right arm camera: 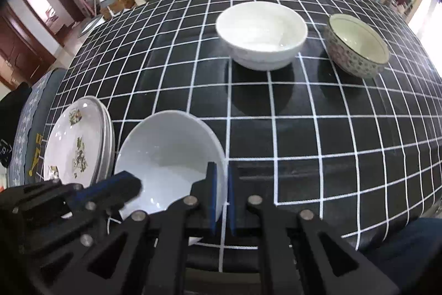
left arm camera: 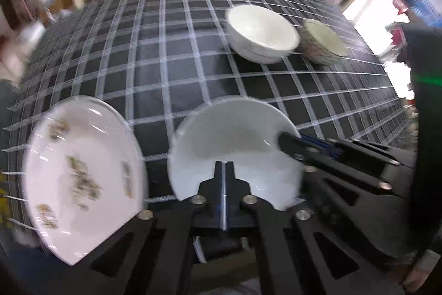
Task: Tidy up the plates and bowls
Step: 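Lift the red-emblem bowl with both grippers and carry it over the plate stack, then lower the red-emblem bowl onto the plates and open both grippers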
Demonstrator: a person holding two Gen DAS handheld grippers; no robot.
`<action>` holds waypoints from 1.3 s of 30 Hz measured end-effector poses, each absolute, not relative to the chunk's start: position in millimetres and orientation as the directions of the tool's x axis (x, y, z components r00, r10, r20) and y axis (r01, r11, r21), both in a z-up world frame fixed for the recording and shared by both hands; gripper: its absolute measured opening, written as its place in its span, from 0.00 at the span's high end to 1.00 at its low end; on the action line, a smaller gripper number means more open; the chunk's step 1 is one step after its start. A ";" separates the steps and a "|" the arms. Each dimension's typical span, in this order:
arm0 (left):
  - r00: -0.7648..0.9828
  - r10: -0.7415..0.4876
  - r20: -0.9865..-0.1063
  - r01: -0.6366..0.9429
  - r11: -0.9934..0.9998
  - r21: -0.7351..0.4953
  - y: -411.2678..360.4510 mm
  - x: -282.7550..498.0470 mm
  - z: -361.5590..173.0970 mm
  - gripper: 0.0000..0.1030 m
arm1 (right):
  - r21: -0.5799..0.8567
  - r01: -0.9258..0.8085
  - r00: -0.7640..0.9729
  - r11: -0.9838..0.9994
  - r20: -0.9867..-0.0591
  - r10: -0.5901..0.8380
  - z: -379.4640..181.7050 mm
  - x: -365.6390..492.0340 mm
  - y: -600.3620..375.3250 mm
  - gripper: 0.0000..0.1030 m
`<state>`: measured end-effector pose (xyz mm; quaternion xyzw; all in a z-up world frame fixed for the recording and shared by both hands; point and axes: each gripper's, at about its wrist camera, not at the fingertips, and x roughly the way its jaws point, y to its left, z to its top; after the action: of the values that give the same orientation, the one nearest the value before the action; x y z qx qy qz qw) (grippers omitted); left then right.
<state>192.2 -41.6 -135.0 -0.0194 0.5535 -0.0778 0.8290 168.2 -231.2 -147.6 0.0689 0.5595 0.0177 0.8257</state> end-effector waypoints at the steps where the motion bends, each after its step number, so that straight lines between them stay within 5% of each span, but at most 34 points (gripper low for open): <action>1: 0.383 -0.127 -0.915 0.106 0.990 -0.093 -42.5 192.7 -134.9 1.00 | 0.125 0.057 0.368 0.990 -0.925 0.096 -148.5 169.8 -232.5 0.92; 16: 0.416 -0.107 -0.903 0.025 0.994 -0.106 -9.0 189.5 -125.2 1.00 | 0.068 0.049 0.418 0.996 -0.907 0.041 -127.9 164.4 -232.7 0.88; 22: 0.487 -0.107 -0.867 0.031 0.994 -0.105 -6.0 178.3 -98.2 0.81 | 0.050 0.041 0.442 0.998 -0.896 0.027 -105.4 157.7 -234.3 0.88; 39: 0.632 -0.132 -0.764 0.107 0.991 -0.083 -15.0 171.6 -26.9 0.69 | -0.097 0.015 0.641 0.995 -0.763 -0.084 -28.9 142.1 -230.6 0.87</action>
<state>171.6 -15.0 -26.9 -0.0148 0.4237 -0.0661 0.9032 142.1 -230.6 -28.9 -0.0408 0.4230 -0.0273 0.9048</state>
